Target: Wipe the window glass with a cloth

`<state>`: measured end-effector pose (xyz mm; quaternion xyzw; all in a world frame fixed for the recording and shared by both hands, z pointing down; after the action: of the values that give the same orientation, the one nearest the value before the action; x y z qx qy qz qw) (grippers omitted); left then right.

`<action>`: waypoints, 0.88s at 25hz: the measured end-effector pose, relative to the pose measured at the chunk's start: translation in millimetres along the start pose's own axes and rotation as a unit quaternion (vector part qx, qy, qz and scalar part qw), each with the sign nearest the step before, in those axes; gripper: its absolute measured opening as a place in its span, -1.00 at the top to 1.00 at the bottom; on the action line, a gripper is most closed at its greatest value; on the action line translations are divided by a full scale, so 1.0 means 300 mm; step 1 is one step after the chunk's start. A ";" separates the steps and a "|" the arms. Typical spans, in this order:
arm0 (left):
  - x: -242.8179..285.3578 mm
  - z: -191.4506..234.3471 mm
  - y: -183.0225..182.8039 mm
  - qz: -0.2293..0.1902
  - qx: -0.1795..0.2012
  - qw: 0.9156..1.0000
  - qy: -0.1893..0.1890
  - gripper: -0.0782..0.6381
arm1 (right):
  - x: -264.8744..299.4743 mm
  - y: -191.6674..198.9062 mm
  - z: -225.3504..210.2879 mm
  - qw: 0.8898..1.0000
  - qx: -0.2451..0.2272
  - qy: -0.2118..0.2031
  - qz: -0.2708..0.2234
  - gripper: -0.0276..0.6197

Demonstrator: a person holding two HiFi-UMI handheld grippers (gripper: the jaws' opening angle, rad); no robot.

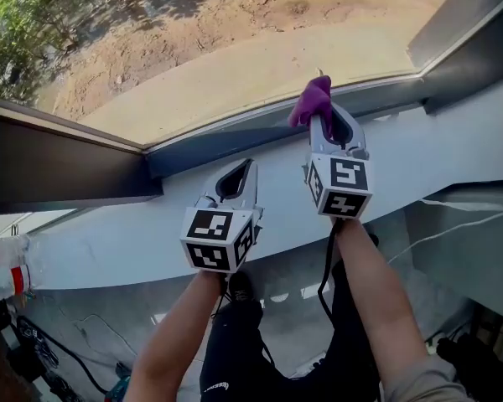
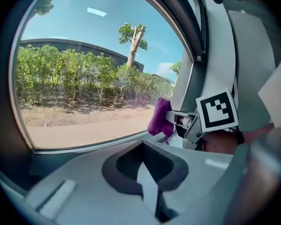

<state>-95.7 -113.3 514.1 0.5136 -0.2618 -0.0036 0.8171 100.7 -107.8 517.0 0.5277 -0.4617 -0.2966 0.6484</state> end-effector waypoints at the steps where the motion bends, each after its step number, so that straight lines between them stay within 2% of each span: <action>1: -0.052 0.031 0.009 -0.002 -0.002 1.000 -0.004 0.78 | -0.018 0.001 0.069 1.000 -0.002 -0.009 0.001 0.64; 5: -0.242 0.148 0.061 -0.008 -0.011 1.000 -0.025 0.78 | -0.077 0.014 0.345 0.998 -0.009 -0.054 -0.002 0.64; 7: -0.333 0.201 0.100 -0.009 -0.016 0.999 -0.035 0.78 | -0.108 0.031 0.494 0.995 -0.019 -0.094 -0.001 0.64; 10: -0.465 0.280 0.151 -0.009 -0.031 0.998 -0.056 0.78 | -0.141 0.067 0.722 0.984 -0.046 -0.172 0.020 0.64; 13: -0.570 0.353 0.190 -0.010 -0.049 0.996 -0.077 0.78 | -0.139 0.100 0.909 0.971 -0.073 -0.222 0.043 0.64; 19: -0.696 0.466 0.250 -0.001 -0.051 0.993 -0.108 0.78 | -0.080 0.177 1.169 0.953 -0.110 -0.273 0.068 0.64; 22: -0.708 0.496 0.270 0.006 -0.054 0.992 -0.111 0.78 | -0.040 0.206 1.212 0.952 -0.099 -0.275 0.088 0.64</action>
<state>-364.7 -141.2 542.1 0.4637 -0.3535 -0.0695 0.8094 -242.0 -230.0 578.8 0.3166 -0.6346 -0.4163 0.5690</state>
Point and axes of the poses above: the fingertips, and each gripper's own axes: x forward along the fingers, z to its left, y out of its underside, the point moved 7 cm from there along -x, backward along the fingers, and after that the axes turned 13 degrees about y, right-handed, at the moved point
